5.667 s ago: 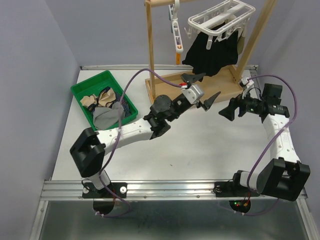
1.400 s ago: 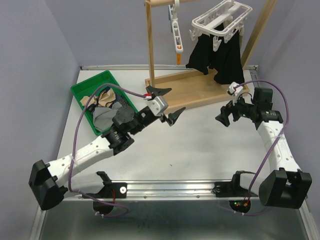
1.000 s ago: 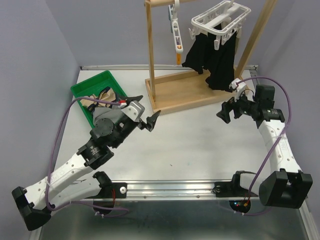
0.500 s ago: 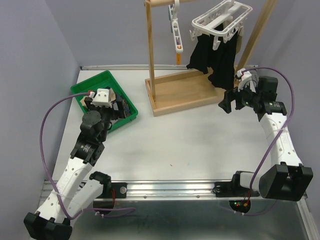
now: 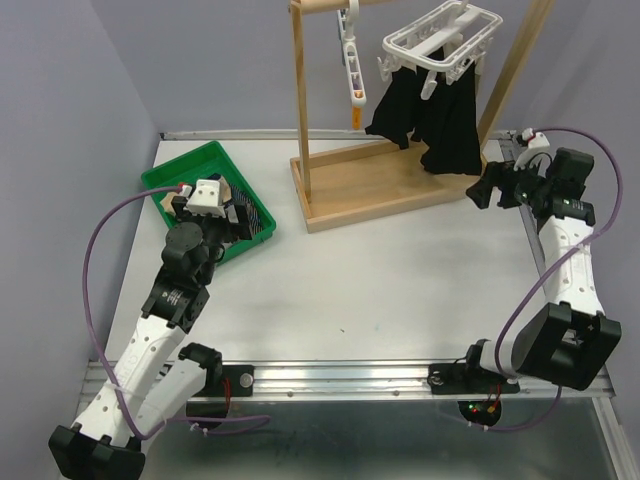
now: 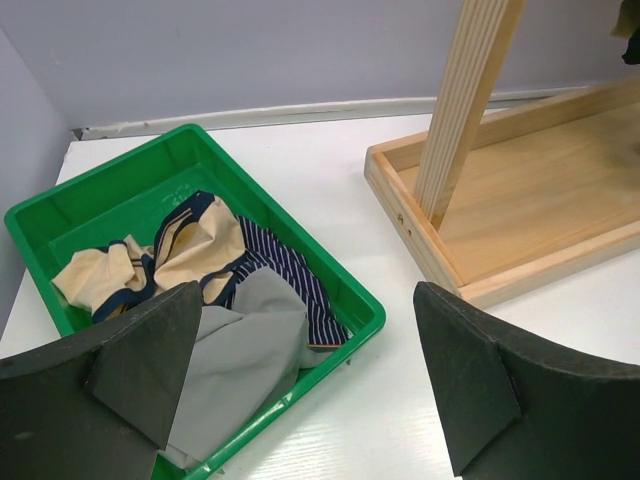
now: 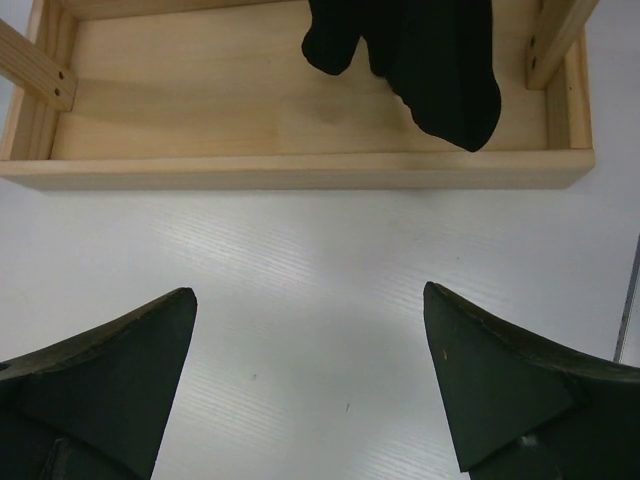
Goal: Remove the underwear clipped to the hanger
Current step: Remove the underwear from the hanger.
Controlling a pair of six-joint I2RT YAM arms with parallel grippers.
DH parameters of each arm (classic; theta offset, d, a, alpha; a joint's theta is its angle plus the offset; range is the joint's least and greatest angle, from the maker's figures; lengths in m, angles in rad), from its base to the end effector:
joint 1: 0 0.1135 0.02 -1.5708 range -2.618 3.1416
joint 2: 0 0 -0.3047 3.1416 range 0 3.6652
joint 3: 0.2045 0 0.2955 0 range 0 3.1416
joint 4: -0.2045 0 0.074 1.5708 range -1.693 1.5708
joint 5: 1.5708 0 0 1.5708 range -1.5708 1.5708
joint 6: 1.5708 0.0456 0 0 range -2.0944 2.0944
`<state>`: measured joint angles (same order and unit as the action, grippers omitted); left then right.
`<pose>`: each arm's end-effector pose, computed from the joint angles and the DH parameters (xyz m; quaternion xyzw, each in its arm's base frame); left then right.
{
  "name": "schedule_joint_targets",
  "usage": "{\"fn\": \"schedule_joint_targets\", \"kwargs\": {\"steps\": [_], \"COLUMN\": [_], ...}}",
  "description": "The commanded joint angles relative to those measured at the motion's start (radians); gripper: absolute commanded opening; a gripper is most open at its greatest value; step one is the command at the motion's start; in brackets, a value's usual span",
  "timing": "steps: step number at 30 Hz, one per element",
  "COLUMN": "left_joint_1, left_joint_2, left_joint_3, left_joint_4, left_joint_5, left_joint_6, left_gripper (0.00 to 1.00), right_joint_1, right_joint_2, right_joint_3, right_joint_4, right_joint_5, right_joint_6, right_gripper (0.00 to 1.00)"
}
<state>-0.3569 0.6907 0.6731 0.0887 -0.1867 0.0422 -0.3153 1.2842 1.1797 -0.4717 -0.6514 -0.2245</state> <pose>0.1847 -0.0598 0.3710 0.0677 0.6786 -0.0514 0.7296 0.3131 -0.0731 0.3752 -0.1147 0.8387 0.1505 0.5106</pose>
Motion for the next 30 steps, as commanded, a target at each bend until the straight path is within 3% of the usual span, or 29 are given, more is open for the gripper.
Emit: {"fn": "schedule_joint_targets", "kwargs": {"steps": [1,10,16,20,25,30], "left_joint_1": [0.012,0.016,0.018,0.021,0.03,0.047], "left_joint_2": [-0.014,-0.02,-0.02,-0.011,0.0,0.004], "left_joint_3": [-0.012,-0.018,-0.021,-0.024,-0.024,-0.026], "left_joint_4": [0.048,0.056,0.057,0.06,0.059,0.062], "left_joint_5": [0.006,0.015,0.012,0.013,0.012,0.018], "left_joint_6": [-0.001,0.004,0.01,0.013,0.018,0.018], "left_gripper": [0.99,0.99,0.99,0.99,0.99,0.99], "right_joint_1": [-0.027,-0.028,-0.027,-0.027,-0.027,0.001], "right_joint_2": [0.017,0.121,0.269,0.416,0.524,0.54], "right_joint_3": [0.092,0.248,0.345,0.509,0.687,0.67], "right_joint_4": [0.079,0.163,0.44,0.493,0.502,0.53], "right_joint_5": [-0.111,-0.208,-0.322,-0.355,-0.327,-0.304], "right_joint_6": [0.043,0.099,0.16,0.267,0.35,0.335], "right_gripper": [1.0,1.0,1.0,1.0,1.0,1.0]}}
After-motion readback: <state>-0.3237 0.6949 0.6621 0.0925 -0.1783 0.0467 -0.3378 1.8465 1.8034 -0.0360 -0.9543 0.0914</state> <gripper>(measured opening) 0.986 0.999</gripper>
